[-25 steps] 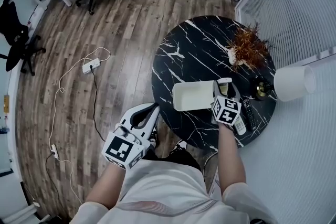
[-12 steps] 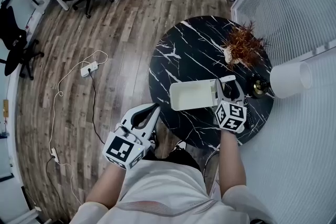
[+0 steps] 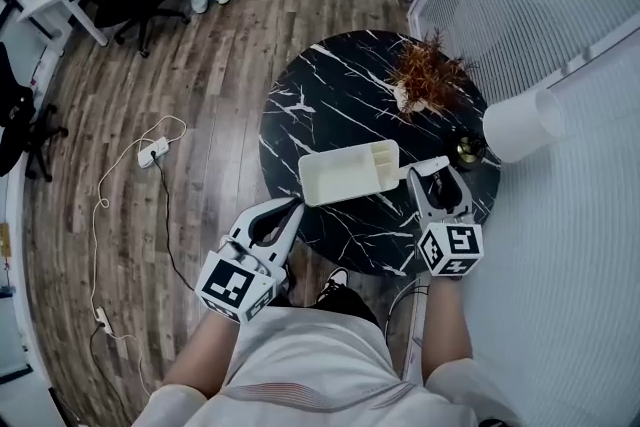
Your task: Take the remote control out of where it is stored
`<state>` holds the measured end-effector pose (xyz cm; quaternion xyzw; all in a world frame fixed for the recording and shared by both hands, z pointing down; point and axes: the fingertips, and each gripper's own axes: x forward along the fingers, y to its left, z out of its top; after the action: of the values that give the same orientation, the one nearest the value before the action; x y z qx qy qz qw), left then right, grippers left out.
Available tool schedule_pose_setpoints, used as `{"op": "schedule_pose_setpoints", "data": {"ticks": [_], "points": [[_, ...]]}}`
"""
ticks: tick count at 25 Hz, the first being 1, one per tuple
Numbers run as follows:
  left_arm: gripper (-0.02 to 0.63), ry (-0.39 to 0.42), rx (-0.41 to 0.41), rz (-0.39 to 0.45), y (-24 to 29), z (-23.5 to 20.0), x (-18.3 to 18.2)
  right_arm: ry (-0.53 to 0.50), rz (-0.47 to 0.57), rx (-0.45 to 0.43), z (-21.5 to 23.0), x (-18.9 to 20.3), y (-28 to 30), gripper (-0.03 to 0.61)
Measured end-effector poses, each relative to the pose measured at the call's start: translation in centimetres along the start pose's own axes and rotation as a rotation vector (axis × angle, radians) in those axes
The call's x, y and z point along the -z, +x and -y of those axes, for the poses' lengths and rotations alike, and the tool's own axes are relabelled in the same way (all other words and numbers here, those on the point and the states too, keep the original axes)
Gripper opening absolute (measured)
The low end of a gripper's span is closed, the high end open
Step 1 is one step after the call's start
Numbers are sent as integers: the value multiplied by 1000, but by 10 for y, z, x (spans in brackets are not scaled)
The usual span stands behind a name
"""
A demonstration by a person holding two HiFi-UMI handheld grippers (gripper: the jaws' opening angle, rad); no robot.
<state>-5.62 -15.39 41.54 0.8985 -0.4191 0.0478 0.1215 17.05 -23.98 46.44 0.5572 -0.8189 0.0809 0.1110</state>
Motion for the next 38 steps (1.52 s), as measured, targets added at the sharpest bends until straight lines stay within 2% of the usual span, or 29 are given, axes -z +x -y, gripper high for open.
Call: {"op": "schedule_pose_setpoints", "data": {"ticks": [7,14,17,30,38], "points": [[9,11,65,-1,10,28,-1,-48,-190,12,10,56,-59,265],[9,20,97,-7,15,47,0,-249,-588,-56,-5,142,-81,265],[9,22,96,-10,13,50,2,-317,-710,-81,-12,176,-81,265],[9,19,39,-13,-1,36,2,-377,-806,-169,-30,238,-42,264],[9,11,4,-12,-8,25,5,-371,-860,-189,-33,268,-28,255]]}}
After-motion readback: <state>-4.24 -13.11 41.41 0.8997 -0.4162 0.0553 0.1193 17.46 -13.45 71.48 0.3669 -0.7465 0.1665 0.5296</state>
